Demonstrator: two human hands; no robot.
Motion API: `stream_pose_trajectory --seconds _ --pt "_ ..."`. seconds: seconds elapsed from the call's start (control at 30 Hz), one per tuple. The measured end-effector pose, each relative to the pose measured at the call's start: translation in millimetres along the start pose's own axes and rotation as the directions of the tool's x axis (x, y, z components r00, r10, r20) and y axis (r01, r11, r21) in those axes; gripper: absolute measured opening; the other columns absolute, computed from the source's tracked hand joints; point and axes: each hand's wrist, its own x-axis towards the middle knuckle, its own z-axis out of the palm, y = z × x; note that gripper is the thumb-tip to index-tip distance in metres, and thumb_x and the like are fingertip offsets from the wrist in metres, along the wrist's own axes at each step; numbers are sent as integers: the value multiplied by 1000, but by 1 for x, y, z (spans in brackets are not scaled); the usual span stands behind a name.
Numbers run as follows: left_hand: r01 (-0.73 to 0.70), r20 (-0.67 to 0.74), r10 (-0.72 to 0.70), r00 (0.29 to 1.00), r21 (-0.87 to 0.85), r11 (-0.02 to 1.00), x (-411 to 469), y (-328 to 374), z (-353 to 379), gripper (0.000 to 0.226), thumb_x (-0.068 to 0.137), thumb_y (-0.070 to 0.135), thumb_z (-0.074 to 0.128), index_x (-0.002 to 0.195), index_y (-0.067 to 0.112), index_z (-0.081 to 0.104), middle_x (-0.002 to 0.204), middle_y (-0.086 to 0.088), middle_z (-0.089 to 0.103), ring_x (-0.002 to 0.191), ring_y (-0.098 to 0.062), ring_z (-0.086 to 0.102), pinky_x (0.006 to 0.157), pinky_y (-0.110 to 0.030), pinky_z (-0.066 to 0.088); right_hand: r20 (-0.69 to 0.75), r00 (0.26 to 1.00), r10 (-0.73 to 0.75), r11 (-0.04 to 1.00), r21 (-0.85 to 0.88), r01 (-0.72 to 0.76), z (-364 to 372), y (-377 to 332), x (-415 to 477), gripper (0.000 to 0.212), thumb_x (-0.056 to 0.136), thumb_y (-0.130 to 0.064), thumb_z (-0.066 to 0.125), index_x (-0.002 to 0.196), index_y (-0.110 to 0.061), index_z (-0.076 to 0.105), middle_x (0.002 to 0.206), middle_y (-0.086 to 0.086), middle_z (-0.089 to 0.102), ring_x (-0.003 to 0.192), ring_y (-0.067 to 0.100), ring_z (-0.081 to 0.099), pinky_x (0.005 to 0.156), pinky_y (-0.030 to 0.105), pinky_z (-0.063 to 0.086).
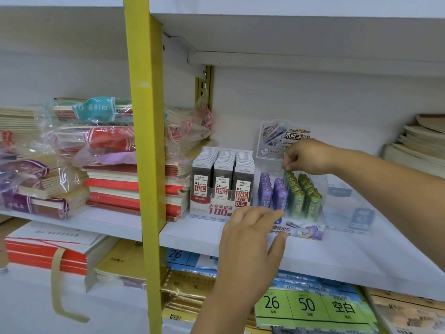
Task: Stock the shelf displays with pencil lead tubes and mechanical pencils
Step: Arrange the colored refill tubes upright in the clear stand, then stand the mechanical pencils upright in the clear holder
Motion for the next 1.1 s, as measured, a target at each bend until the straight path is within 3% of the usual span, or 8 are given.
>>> stream_pose_trajectory --seconds 0.23,0.4,0.57,0.7,0.83,0.93,1.03,1.1 --pt "-9 -46 3 999 -133 991 -1 3 -4 37 97 33 58 133 36 59 133 22 55 124 12 31 103 0 14 -407 913 -31 993 93 75 -14 -10 -33 22 95 -16 57 109 -20 72 106 7 68 91 15 56 75 18 32" --pt "-134 -224 90 970 -191 972 -27 20 -16 25 87 20 54 104 18 73 104 11 69 104 -6 57 94 -15 41 -627 779 0 845 417 335 0 -35 -127 18 93 -19 59 97 -32 70 88 -9 68 82 11 60 74 16 43" --pt "84 227 -40 973 -185 979 -101 0 -10 26 89 23 59 113 26 69 106 15 65 95 -1 60 84 -25 50 -421 905 60 592 745 308 94 -32 -217 15 87 -28 58 94 -35 70 83 -8 72 70 9 64 65 20 53" --pt "403 600 -373 708 89 911 -191 -38 25 41 98 32 57 139 30 51 131 8 55 102 -3 56 86 -21 44 135 989 57 595 791 -142 246 -27 -266 20 92 -24 61 89 -43 68 92 -9 69 83 13 64 72 21 50" --pt "673 698 -618 362 263 692 -283 -68 65 55 100 35 56 150 18 38 147 -4 45 124 -17 54 103 -22 38 571 821 25 638 623 -452 383 -35 -302 22 94 -29 60 114 -38 59 124 -2 60 107 13 59 95 27 46" --pt "744 741 -650 169 337 578 -329 -86 86 62 100 40 54 153 17 32 154 -4 40 130 -19 51 110 -28 37 742 664 92 569 507 -647 449 -41 -317 41 96 -31 58 136 -29 48 137 0 52 116 16 55 93 22 42" --pt "816 771 -631 82 312 487 -352 -95 101 61 98 45 56 152 23 37 152 4 44 124 -15 57 107 -29 41 826 542 157 457 426 -781 493 -48 -324 56 95 -28 60 146 -21 37 130 4 51 82 10 57 68 16 44" --pt "881 803 -595 37 255 399 -362 -99 106 56 97 39 60 149 26 43 149 8 48 120 -12 60 108 -35 45 834 516 194 415 407 -814 517 -53 -323 64 93 -26 63 148 -19 32 142 8 46 105 18 59 85 23 47"
